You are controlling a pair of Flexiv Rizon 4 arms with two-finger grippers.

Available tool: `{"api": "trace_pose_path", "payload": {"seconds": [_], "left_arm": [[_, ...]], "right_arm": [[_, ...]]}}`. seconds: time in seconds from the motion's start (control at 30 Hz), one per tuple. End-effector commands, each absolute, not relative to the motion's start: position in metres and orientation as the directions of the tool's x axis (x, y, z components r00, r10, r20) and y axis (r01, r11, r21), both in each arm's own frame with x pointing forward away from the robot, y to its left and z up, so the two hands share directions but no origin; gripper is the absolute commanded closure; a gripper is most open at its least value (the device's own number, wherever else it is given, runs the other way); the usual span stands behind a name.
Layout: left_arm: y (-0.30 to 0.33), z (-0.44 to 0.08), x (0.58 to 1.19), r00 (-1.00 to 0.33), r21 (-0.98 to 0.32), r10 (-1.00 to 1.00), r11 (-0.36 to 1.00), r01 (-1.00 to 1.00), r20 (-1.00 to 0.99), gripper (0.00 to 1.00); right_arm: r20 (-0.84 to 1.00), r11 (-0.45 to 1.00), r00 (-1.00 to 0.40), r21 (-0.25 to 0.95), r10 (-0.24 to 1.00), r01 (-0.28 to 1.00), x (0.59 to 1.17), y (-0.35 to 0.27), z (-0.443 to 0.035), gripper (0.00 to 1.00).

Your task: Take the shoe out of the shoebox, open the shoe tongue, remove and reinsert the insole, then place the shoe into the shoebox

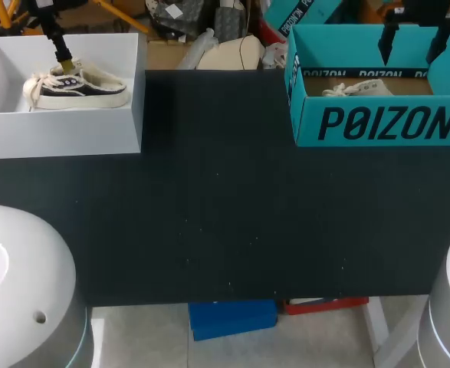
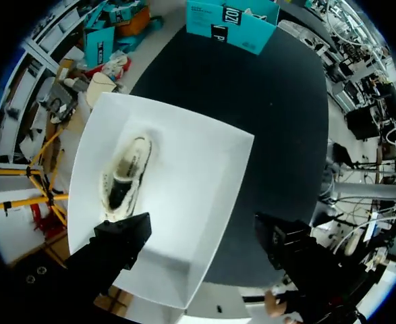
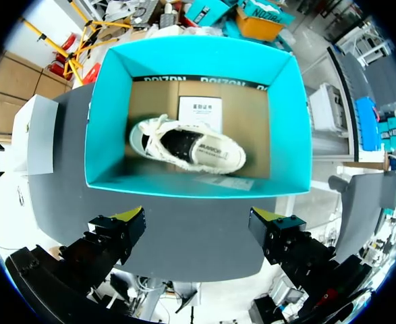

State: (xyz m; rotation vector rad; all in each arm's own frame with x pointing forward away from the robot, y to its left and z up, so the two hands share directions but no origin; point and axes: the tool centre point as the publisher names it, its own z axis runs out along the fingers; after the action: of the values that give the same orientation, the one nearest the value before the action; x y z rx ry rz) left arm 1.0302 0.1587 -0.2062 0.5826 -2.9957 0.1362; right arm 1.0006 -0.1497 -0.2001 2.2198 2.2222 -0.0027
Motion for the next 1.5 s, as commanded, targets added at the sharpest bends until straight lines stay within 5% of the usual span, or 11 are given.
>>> {"api": "trace_pose_path", "payload": {"seconds": [0.03, 0.97, 1.37, 1.5], "left_arm": [[0.17, -0.228, 1.033, -0.927, -0.131, -0.361, 0.919, -0.372, 0.1, 0.0], [0.194, -0.307, 1.127, -0.958, -0.035, -0.275, 0.96, -0.278, 0.084, 0.08], [0.196, -0.33, 1.159, -0.967, -0.02, -0.211, 0.976, -0.216, 0.139, 0.2], [0.196, -0.336, 1.159, -0.969, -0.015, -0.199, 0.979, -0.204, 0.143, 0.38]], "right_arm": [[-0.001, 0.001, -0.001, -0.001, 1.0, 1.0, 1.0, -0.15, -0.2, 0.0], [-0.001, 0.001, -0.001, -0.001, 1.0, 1.0, 1.0, -0.15, -0.2, 0.0], [-0.001, 0.001, -0.001, -0.001, 1.0, 1.0, 1.0, -0.15, -0.2, 0.0], [-0.001, 0.001, -0.001, -0.001, 1.0, 1.0, 1.0, -0.15, -0.2, 0.0]]}}
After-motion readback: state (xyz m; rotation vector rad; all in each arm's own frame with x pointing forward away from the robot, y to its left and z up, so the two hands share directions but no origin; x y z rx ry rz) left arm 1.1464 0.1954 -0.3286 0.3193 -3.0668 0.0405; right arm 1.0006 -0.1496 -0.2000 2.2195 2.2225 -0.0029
